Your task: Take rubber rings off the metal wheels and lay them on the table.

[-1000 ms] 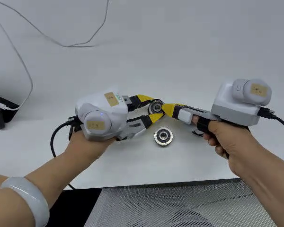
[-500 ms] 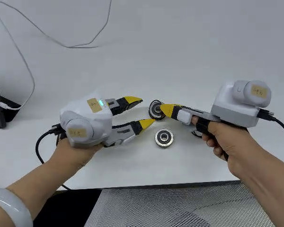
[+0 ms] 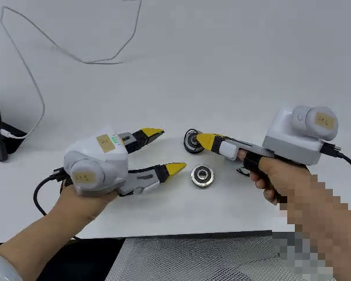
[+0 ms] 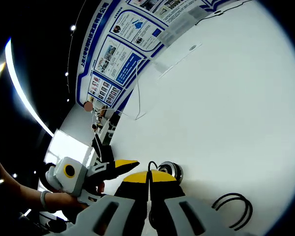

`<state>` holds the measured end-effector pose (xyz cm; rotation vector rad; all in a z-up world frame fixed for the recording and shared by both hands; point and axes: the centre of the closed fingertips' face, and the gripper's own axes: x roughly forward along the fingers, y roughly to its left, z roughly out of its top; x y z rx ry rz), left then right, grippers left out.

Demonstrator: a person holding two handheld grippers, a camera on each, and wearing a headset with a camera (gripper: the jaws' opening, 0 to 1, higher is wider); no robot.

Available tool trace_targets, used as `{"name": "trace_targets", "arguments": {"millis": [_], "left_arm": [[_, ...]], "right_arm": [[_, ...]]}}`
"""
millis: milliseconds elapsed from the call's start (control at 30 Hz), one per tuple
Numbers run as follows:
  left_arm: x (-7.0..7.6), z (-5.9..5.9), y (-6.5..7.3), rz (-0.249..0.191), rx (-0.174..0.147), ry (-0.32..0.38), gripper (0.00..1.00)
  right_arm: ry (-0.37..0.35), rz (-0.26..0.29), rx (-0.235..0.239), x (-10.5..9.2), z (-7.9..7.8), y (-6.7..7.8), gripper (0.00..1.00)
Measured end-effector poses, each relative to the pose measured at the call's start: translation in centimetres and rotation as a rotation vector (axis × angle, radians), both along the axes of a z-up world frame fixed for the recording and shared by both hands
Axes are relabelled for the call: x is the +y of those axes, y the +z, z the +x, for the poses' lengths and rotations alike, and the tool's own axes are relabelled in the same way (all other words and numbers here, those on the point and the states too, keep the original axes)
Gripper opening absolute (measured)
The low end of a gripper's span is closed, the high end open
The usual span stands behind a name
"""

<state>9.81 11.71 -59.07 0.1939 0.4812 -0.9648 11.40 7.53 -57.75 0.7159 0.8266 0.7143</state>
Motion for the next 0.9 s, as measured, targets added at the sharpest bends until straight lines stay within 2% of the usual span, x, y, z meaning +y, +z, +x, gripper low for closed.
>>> {"name": "trace_targets", "arguments": {"millis": [300, 533, 733, 867, 900], "left_arm": [[0.5, -0.2, 0.4, -0.026, -0.002, 0.014, 0.54], [0.9, -0.4, 0.5, -0.040, 0.003, 0.026, 0.58], [1.0, -0.6, 0.8, -0.055, 0.000, 0.029, 0.58], [0.9, -0.7, 1.0, -0.060, -0.004, 0.030, 0.59], [0.7, -0.8, 1.3, -0.077, -0.005, 0.030, 0.59]], "right_arm": [[-0.006, 0.045, -0.005, 0.4, -0.4, 1.3, 0.01], [-0.016, 0.082, -0.012, 0.0, -1.2, 3.1, 0.01], [-0.039, 0.089, -0.018, -1.7, -2.3, 4.3, 0.01], [-0.061, 0.070, -0.002, -3.5, -3.0, 3.5, 0.01], [-0.073, 0.061, 0.005, -4.1, -3.2, 3.2, 0.01]]}}
